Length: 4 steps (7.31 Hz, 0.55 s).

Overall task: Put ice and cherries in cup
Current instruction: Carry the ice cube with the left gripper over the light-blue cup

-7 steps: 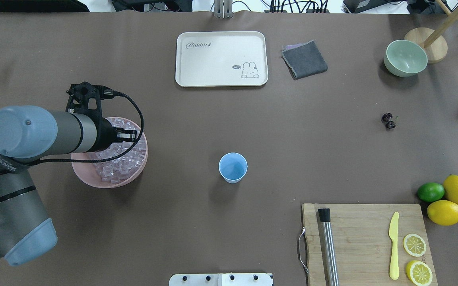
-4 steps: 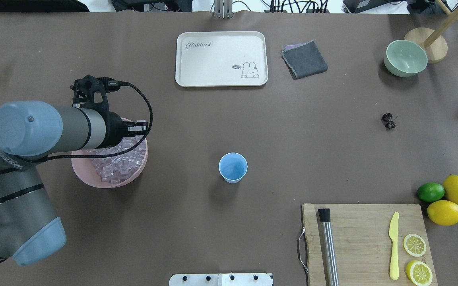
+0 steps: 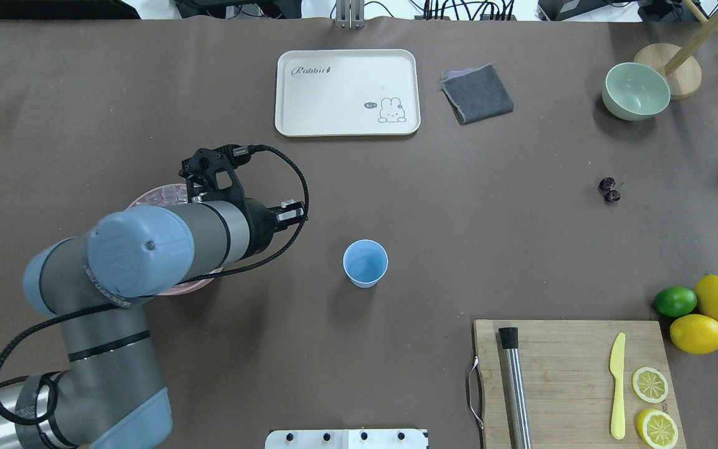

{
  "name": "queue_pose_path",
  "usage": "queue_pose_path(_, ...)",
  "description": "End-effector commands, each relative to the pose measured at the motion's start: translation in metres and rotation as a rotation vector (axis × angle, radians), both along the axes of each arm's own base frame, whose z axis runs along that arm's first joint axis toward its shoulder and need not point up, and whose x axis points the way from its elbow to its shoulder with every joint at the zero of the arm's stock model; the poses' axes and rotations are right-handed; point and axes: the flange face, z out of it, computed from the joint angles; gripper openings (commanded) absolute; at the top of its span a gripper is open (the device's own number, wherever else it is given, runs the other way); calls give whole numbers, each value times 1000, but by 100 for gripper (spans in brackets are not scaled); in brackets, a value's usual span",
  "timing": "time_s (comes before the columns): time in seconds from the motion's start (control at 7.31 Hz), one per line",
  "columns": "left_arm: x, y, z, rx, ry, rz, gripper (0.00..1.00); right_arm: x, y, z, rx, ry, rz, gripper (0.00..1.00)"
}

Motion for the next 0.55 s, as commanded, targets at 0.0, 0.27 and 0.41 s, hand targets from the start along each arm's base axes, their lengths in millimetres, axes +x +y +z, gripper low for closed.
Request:
queue_pose_path(0.0,50,31,-29,-15,44,-41,0,0,1,2,-3,2,0,100)
queue_pose_path(0.27,69,43,-32,-9,36,-36,0,0,1,3,-5,4,2,100)
queue_pose_path(0.41,71,45,-33,-8,37,-33,0,0,1,3,-5,4,2,100)
